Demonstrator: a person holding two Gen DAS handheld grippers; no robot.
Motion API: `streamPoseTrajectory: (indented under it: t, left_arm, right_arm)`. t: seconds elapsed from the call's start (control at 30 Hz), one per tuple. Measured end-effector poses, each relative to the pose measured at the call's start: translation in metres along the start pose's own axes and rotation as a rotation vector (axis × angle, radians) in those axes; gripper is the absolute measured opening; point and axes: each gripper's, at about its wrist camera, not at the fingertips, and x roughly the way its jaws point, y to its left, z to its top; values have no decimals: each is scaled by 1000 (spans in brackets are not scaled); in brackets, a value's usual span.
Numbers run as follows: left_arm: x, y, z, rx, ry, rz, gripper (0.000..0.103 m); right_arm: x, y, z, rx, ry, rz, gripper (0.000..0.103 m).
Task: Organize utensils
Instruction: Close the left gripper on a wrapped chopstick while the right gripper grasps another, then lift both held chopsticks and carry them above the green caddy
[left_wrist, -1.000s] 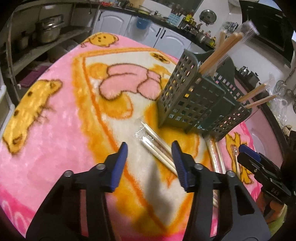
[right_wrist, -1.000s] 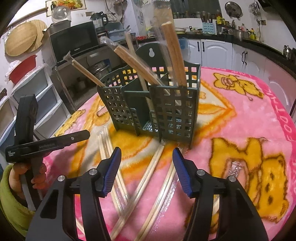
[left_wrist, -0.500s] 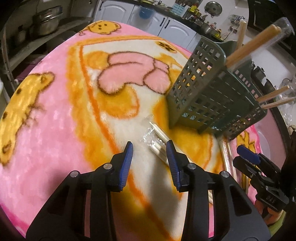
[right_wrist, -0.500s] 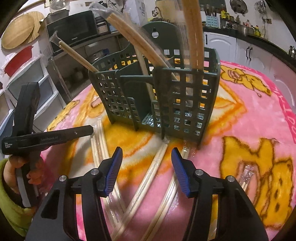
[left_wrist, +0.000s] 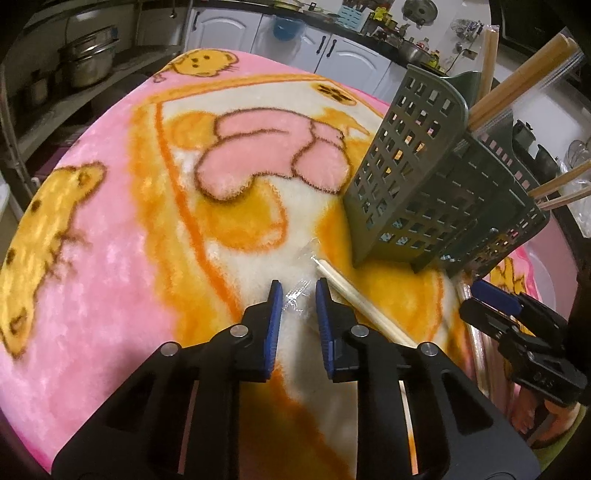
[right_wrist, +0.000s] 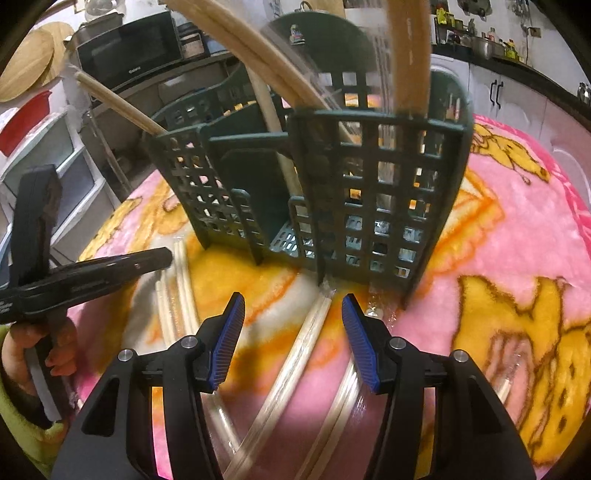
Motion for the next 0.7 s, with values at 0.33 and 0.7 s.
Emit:
streamPoseTrajectory:
  t: [0.33,0.7]
  left_arm:
    - [-7,9,-4,-63,15,-56,9]
    - [-33,6,-5,-116,-27,-165,2]
  right_arm:
    - [11,-8,-3,33,38,-34,16]
    - [-24,-16,-8,93,-28,74,7]
